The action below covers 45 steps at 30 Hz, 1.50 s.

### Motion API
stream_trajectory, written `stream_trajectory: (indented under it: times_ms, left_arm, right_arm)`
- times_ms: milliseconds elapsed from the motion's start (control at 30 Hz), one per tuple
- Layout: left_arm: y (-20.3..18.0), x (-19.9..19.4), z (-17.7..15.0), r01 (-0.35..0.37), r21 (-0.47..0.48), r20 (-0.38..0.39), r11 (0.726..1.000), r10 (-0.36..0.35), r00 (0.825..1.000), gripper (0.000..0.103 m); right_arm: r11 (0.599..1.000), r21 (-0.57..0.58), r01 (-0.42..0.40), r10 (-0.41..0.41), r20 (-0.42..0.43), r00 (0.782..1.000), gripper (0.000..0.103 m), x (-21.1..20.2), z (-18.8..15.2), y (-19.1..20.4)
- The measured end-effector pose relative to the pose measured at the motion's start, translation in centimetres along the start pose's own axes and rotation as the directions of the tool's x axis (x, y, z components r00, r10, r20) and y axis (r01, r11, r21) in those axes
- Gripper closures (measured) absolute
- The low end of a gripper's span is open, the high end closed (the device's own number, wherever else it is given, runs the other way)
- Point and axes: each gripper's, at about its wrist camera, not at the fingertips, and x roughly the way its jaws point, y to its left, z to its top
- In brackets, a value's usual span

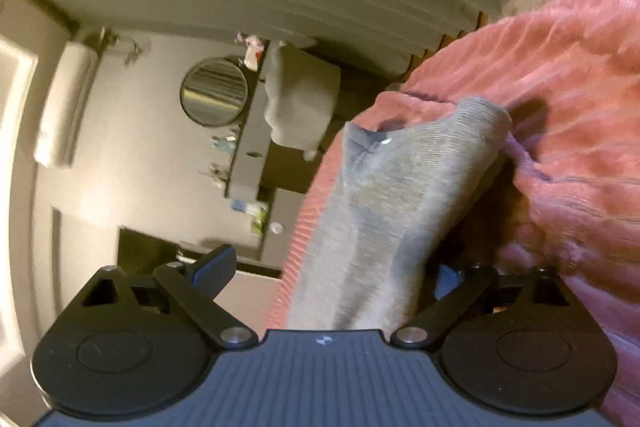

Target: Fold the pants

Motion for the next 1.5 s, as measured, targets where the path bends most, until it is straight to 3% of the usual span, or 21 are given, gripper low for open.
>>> stream_trajectory:
  times_ms: [100,167,233,267,700,767,833,933,1167,1267,1367,1433,1500]
  left_arm:
    - [0.0,0.0,0.0,-0.001,0.002,0.001,1.0,0.001,1.0,0.0]
    - [0.0,0.1,0.0,-0.001,0.003,0.002,1.0,0.001,1.0,0.0]
    - [0.0,0.1,0.0,-0.001,0.003,0.002,1.0,0.001,1.0,0.0]
    - [-0.1,0.1,0.0,-0.002,0.004,0.003,1.0,0.002,1.0,0.0]
    - [-0.2,0.4,0.0,-0.008,0.01,0.01,1.0,0.008,1.0,0.0]
    - [-0.2,0.4,0.0,-0.007,0.009,0.01,1.0,0.007,1.0,0.0]
    - [-0.2,0.4,0.1,-0.007,0.006,0.009,1.0,0.007,1.0,0.0]
    - [-0.1,0.3,0.1,-0.003,-0.005,0.006,1.0,0.003,1.0,0.0]
    - [0.0,0.2,0.2,0.004,-0.017,0.001,1.0,-0.004,1.0,0.0]
    - [0.2,0.0,0.2,0.012,-0.025,-0.003,1.0,-0.012,1.0,0.0]
    - [0.5,-0.2,0.3,0.03,-0.043,-0.008,0.999,-0.031,0.999,0.0]
    - [0.8,-0.7,0.2,0.046,-0.062,-0.006,0.997,-0.047,0.999,0.0]
    - [1.2,-1.1,0.3,0.066,-0.08,0.0,0.995,-0.066,0.998,0.0]
  right_arm:
    - [1.0,0.013,0.025,-0.025,0.016,1.0,0.022,1.2,0.2,-0.7]
    - [0.998,0.054,0.039,-0.04,0.016,0.999,0.055,1.9,0.4,-1.4]
    - [0.991,0.125,0.053,-0.054,0.004,0.999,0.073,2.4,0.7,-2.8]
    - [0.988,0.151,0.045,-0.046,0.001,0.999,0.076,2.4,0.8,-3.2]
    - [0.98,0.176,0.088,-0.083,-0.036,0.996,0.078,4.4,1.7,-2.8]
    - [0.983,0.127,0.133,-0.131,-0.019,0.991,0.09,4.3,1.5,-1.8]
    - [0.986,0.076,0.149,-0.15,0.015,0.989,0.094,3.7,0.9,-0.5]
    - [0.995,0.054,0.087,-0.089,0.047,0.995,0.094,2.5,0.4,1.0]
    - [0.999,-0.013,0.04,-0.039,0.049,0.998,0.094,1.6,0.4,4.2]
    - [0.992,-0.029,0.126,-0.124,0.048,0.991,0.094,2.2,0.7,4.0]
    - [0.964,0.033,0.263,-0.264,0.032,0.964,0.094,3.0,1.4,2.3]
    - [0.951,0.051,0.306,-0.307,0.029,0.951,0.094,3.2,1.5,2.1]
    - [0.944,-0.013,0.329,-0.328,0.058,0.943,0.094,3.5,1.1,4.3]
